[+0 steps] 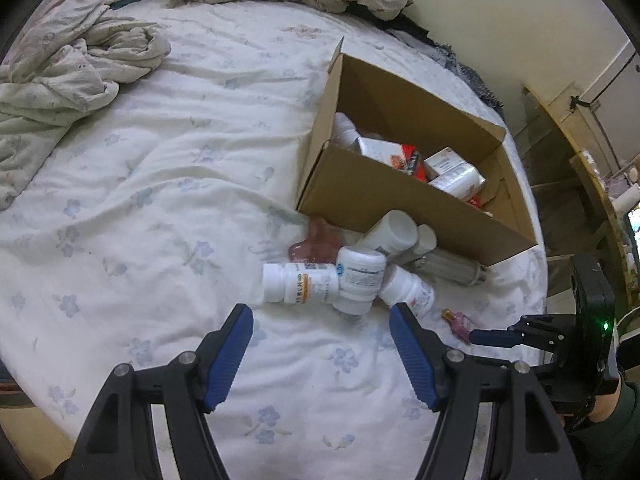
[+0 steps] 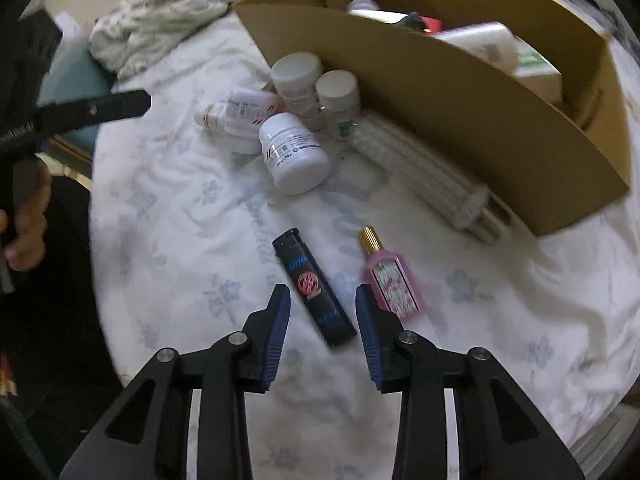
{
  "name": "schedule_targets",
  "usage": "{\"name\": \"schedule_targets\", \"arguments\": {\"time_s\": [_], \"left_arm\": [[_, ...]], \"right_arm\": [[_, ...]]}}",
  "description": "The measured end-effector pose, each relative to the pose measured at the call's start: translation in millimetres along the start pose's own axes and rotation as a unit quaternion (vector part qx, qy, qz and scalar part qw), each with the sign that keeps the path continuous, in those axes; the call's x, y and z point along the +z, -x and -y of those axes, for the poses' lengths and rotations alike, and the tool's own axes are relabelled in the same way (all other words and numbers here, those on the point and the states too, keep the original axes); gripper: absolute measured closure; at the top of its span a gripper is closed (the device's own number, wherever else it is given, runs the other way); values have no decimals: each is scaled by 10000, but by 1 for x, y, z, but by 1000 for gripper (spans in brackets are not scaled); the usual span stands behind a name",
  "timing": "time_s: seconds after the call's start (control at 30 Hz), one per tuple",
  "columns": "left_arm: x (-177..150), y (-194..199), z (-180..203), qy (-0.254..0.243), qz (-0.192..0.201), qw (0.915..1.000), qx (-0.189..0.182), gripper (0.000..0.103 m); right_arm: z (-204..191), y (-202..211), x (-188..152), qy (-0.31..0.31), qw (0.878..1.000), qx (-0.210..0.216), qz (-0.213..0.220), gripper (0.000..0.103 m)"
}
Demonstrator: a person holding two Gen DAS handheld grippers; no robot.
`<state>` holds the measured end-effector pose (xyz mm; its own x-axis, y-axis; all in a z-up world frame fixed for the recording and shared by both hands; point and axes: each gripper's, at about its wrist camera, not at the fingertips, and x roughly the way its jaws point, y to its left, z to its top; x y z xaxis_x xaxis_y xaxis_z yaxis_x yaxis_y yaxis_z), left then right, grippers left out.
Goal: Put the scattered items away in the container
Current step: 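Grasp the black-and-blue lighter with the right gripper while the left grasps the white round jar, then lower the white jar and lighter into the cardboard box and open both grippers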
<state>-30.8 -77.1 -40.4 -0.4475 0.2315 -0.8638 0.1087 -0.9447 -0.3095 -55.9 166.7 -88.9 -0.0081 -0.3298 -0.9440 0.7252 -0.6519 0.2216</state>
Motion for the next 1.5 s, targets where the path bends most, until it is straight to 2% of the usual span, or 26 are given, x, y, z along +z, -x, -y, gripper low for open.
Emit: {"name": "schedule_targets", "arguments": {"time_s": [0.07,0.17,0.23,0.27,0.3,0.47,0.73,0.77,0.83,0.87,1.07,1.23,1.5], "left_arm": [[-2,-5,0,-84,-60,9994,317,32],[-3,-13,3,-163,-208,9989,399,32],[-2,-18,13,-429,-188,9977,491,32],[-1,-20,19,-561,-178,9968,538,32],[0,-22,24,-693,-166,9957,584,32],[12,-32,55,-1300,53,9879,848,32],[25,-69,67,-1411,-234,9855,907,32],[26,-73,67,-1408,-291,9856,892,36],[28,-78,67,-1393,-400,9851,921,60],[28,-79,67,-1383,-448,9847,959,62],[27,-50,68,-1450,-126,9847,955,63],[35,-12,70,-1441,236,9856,847,63],[79,31,84,-1288,848,9852,751,63]], "right_arm": [[-4,-10,1,126,9998,-42,-138,65],[-10,-27,-1,385,9980,-364,-347,65],[-15,-29,0,541,9969,-473,-332,70],[-16,-28,1,586,9968,-454,-311,81],[-15,-25,2,579,9972,-381,-289,82],[-6,-7,4,406,9990,-169,-42,82],[20,27,3,-20,9992,71,404,82],[23,30,3,-66,9990,95,439,82],[27,35,3,-120,9986,119,498,82],[29,37,3,-131,9985,141,517,82],[21,45,5,-86,9975,285,645,82],[9,57,8,-80,9937,638,922,82],[33,99,28,-466,9728,1373,1807,82]]}}
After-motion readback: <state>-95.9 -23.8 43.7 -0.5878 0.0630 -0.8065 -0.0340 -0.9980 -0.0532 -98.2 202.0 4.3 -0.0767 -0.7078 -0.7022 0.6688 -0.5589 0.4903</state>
